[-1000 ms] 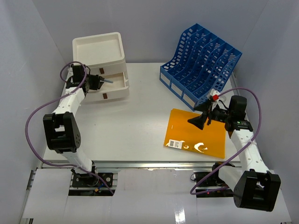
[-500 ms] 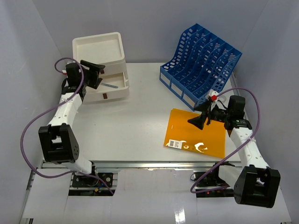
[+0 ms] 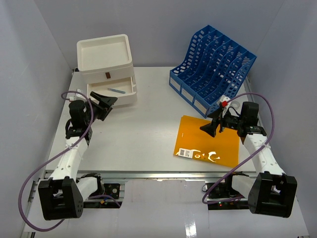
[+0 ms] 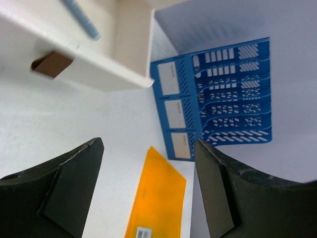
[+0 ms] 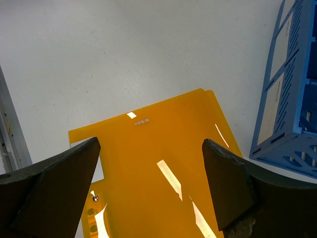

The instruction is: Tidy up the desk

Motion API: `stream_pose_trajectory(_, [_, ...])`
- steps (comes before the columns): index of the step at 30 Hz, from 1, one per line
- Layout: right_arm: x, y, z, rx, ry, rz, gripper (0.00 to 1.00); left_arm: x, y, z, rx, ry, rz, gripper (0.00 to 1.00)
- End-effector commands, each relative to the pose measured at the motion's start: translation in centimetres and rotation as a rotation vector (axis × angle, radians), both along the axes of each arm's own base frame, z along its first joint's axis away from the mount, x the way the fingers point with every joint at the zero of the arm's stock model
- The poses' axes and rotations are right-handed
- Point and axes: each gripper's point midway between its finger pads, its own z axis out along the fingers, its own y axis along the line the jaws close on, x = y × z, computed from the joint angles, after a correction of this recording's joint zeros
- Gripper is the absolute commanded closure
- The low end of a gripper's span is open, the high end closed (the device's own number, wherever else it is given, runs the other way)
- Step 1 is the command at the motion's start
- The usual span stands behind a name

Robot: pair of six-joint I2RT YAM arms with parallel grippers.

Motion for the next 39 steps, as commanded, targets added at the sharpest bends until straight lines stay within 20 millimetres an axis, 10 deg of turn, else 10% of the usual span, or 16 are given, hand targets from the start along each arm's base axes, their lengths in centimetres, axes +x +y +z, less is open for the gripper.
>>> stream_pose_trajectory(1, [0.5, -0.4, 0.0, -0.017, -0.022, -0.013, 0.1, -1.3, 0.1, -0.6, 0.006, -0.042, 0.003, 0.16])
stream_pose_trajectory(16, [0.1, -0.3, -0.1, -0.013, -0.028, -0.011, 0.1, -0.2, 2.6, -6.6, -0.077, 0.173, 0.213, 0.32])
stream_pose_trajectory(39, [-0.4, 0.0, 0.9, 0.012, -0.045, 0.009, 0.1, 6.8, 5.8, -7.4, -0.079, 0.263, 0.396, 0.72])
